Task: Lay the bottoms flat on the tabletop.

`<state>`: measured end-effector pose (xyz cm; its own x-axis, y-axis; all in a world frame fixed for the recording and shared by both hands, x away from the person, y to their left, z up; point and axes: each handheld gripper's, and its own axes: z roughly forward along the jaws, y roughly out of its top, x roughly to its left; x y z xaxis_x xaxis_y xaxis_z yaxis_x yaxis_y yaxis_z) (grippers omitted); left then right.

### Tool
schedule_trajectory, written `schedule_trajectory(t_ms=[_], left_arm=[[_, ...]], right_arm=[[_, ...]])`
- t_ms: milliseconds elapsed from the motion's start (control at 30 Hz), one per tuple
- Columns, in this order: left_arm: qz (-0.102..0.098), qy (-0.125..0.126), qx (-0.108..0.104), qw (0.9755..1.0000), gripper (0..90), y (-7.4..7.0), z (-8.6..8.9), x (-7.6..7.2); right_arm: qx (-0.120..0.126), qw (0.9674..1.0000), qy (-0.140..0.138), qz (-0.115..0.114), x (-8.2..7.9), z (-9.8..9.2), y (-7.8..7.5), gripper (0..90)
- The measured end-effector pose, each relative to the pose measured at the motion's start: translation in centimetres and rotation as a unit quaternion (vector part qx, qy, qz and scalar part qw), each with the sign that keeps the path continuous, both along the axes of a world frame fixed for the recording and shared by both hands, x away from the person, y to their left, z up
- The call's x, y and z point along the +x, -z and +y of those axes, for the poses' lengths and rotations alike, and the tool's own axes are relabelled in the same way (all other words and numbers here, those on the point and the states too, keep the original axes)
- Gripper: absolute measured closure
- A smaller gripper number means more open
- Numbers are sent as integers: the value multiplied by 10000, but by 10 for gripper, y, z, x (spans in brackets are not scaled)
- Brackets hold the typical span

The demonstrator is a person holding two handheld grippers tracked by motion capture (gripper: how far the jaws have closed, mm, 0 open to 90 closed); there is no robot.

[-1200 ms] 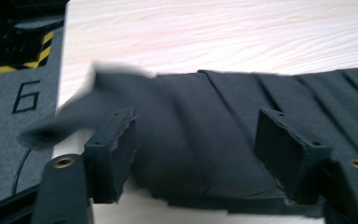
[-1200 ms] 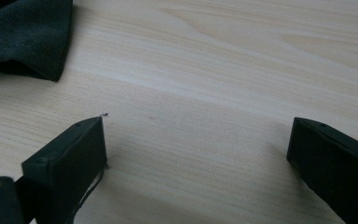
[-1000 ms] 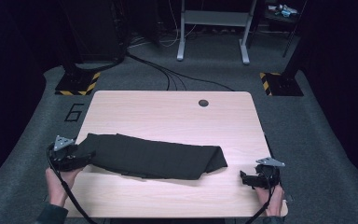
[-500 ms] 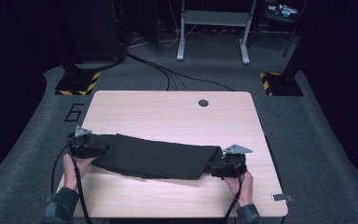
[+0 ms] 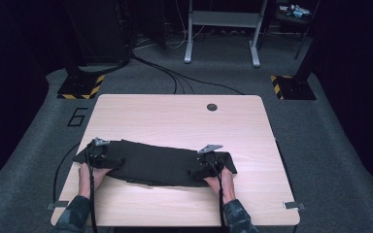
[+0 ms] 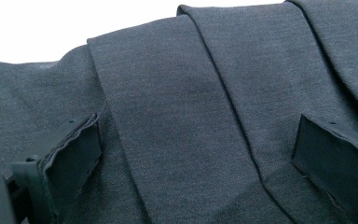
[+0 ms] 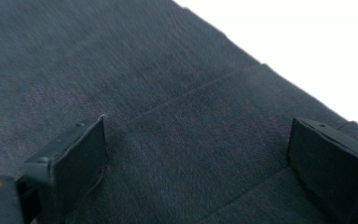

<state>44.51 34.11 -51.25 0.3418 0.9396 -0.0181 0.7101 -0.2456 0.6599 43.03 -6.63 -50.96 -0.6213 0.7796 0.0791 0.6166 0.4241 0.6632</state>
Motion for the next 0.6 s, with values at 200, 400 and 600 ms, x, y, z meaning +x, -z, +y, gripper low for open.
schedule_trajectory(t_ms=[200,400,600], left_arm=[[1,19,-47,10000,8,2,-4,-2],[-66,82,-33,9999,4,3,-16,-10],[-55,217,-35,9997,2,3,-33,-17]], right_arm=[[-105,9999,-4,-12,-2,-3,2,46],[-141,9998,98,-27,-6,-14,4,49],[-127,9997,216,-23,-14,-34,4,53]])
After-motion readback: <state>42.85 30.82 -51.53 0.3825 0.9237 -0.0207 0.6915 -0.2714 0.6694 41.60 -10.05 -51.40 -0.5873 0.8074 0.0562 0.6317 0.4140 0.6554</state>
